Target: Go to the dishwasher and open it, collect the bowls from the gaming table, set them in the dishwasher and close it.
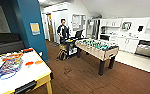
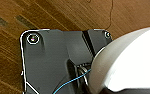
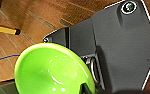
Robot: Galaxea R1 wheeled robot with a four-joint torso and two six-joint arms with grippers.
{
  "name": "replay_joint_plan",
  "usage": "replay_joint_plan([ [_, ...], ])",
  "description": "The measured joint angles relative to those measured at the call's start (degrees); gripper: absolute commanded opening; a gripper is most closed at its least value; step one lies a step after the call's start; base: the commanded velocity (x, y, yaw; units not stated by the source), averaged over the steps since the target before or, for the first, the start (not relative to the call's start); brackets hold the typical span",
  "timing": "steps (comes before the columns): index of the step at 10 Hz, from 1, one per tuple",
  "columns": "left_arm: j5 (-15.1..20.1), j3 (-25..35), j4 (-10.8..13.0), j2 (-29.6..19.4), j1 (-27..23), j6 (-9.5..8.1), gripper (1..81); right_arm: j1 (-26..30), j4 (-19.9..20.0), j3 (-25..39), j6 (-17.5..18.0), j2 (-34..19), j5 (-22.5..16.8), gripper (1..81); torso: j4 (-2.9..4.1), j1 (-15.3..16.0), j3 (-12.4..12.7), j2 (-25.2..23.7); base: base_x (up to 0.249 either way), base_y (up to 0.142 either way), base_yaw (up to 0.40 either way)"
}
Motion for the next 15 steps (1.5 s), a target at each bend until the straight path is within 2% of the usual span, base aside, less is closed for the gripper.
replay_joint_plan([
  [15,0.24,-0.04,-0.34,-0.23,0.11,0.0,1.0,0.05,-0.15,-0.63,-0.09,0.98,0.02,1.0,0.0,0.0,0.0,0.0,0.0,0.0,-0.4],
])
